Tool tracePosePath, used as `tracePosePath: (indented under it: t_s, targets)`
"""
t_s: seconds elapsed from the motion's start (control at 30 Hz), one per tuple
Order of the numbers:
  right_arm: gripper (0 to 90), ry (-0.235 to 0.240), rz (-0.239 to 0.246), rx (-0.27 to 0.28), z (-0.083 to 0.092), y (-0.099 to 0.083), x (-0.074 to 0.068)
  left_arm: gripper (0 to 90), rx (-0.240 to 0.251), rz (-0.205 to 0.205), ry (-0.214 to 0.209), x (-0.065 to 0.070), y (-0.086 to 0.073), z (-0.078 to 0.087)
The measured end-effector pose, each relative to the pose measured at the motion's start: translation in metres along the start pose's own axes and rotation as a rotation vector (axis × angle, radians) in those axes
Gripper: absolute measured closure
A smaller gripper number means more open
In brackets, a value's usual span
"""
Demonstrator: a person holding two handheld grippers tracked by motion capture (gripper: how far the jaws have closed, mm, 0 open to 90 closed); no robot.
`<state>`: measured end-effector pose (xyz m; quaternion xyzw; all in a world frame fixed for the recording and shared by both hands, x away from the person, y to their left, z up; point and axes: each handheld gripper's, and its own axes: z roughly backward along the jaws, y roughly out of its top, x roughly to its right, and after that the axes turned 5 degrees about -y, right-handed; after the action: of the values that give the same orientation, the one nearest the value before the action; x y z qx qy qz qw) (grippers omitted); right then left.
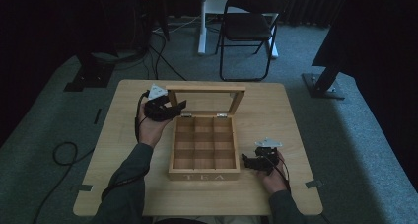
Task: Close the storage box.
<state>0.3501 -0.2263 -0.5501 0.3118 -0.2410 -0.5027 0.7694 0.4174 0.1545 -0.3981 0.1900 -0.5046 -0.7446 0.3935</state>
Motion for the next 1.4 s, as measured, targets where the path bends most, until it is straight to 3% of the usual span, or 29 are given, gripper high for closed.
tracePosePath:
  t_s: [0.27, 0.43, 0.6, 0.97, 1.4]
  targets:
    - [11.7, 0.0, -0.002, -0.001, 0.0, 0.0, 0.0, 38.3, -0.013, -0.047, 0.007, 0.01, -0.008, 0.009]
    - [11.7, 0.0, -0.001, -0.001, 0.0, 0.0, 0.0, 38.2, 0.014, -0.031, 0.008, 0.013, -0.012, 0.016]
    - [11.7, 0.0, -0.002, 0.0, 0.0, 0.0, 0.0, 39.4, 0.072, -0.008, -0.016, 0.015, -0.009, 0.03]
    - [11.7, 0.0, -0.002, 0.0, 0.0, 0.0, 0.0, 40.3, 0.069, -0.026, -0.013, 0.023, -0.005, 0.043]
    - [11.7, 0.001, -0.002, -0.002, 0.0, 0.0, 0.0, 39.4, 0.055, -0.091, 0.007, 0.039, -0.014, 0.056]
